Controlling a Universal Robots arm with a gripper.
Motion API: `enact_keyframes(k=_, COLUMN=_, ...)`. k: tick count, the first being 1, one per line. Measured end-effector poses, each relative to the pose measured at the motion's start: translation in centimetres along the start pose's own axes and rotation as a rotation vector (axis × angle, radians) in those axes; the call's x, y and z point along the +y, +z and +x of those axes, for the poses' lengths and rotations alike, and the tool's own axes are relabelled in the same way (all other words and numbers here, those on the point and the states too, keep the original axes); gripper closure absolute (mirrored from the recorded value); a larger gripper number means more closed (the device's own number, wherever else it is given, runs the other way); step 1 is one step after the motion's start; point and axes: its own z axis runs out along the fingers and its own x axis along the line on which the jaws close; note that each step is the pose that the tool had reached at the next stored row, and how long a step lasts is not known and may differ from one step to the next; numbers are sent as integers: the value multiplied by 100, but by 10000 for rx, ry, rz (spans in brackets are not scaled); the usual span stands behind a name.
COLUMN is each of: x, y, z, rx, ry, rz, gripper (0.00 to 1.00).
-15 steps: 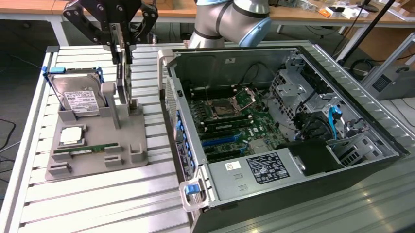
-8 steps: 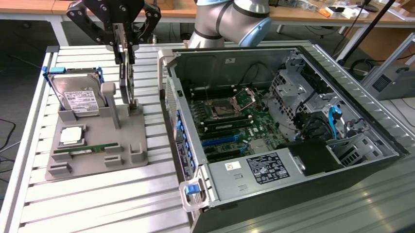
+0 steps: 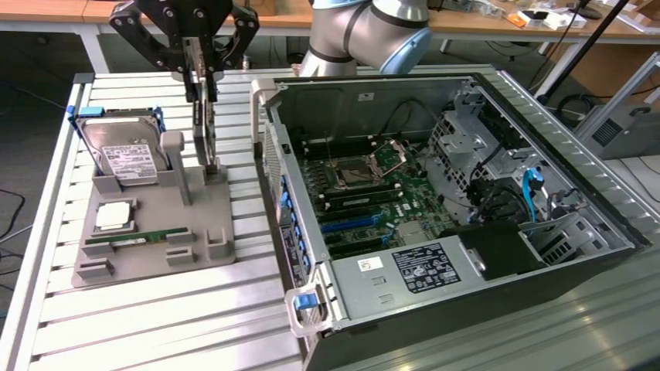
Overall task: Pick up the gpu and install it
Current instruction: 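Pick up the gpu and move the gpu toward the slot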
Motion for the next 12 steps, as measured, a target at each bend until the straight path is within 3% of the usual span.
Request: enact_keyframes(k=12, x=2, y=1, z=-29, rx=0, ry=0, rz=4, gripper=73)
